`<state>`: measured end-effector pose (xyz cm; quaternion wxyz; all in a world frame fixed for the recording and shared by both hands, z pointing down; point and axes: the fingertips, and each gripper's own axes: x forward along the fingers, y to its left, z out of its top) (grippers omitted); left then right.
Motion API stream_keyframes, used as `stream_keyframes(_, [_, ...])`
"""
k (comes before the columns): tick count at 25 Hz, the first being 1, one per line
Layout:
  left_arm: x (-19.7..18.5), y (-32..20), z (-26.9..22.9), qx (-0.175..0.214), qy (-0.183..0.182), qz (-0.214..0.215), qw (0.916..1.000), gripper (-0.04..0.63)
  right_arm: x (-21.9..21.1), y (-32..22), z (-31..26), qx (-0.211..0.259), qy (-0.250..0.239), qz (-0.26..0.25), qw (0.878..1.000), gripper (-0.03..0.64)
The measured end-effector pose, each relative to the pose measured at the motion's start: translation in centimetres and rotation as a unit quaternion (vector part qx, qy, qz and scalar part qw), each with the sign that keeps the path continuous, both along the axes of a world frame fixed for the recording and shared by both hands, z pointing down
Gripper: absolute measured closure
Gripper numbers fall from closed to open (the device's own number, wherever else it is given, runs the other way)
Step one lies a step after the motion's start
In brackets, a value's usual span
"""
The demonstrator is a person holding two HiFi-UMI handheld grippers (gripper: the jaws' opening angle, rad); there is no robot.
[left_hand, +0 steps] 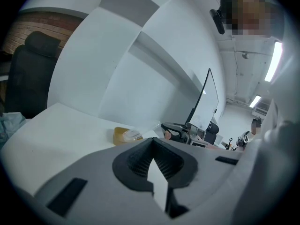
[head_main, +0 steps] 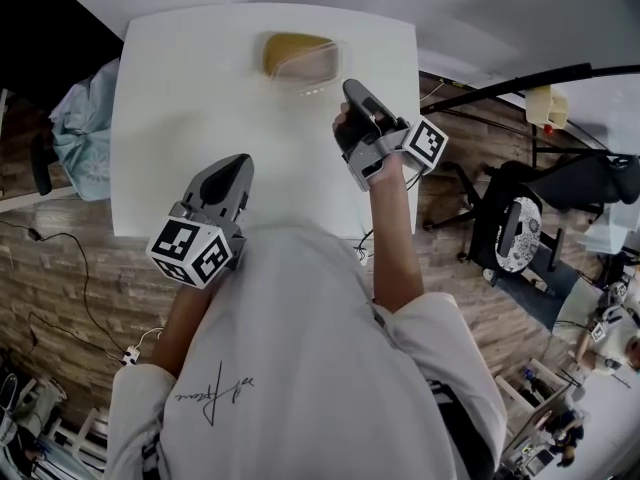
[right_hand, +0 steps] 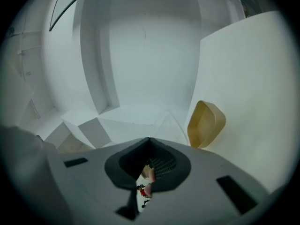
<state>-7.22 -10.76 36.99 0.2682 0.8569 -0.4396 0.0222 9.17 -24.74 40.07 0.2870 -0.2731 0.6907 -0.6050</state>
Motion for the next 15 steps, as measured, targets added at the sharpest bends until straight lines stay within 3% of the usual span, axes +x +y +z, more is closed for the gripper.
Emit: stream_keyframes(15, [-0.4,0.1,-0.1,0.001,0.001,-0.005,1.0,0.589,-1.1,2.2,-0.8,0.011,0.017,-0.022,1.0,0.606])
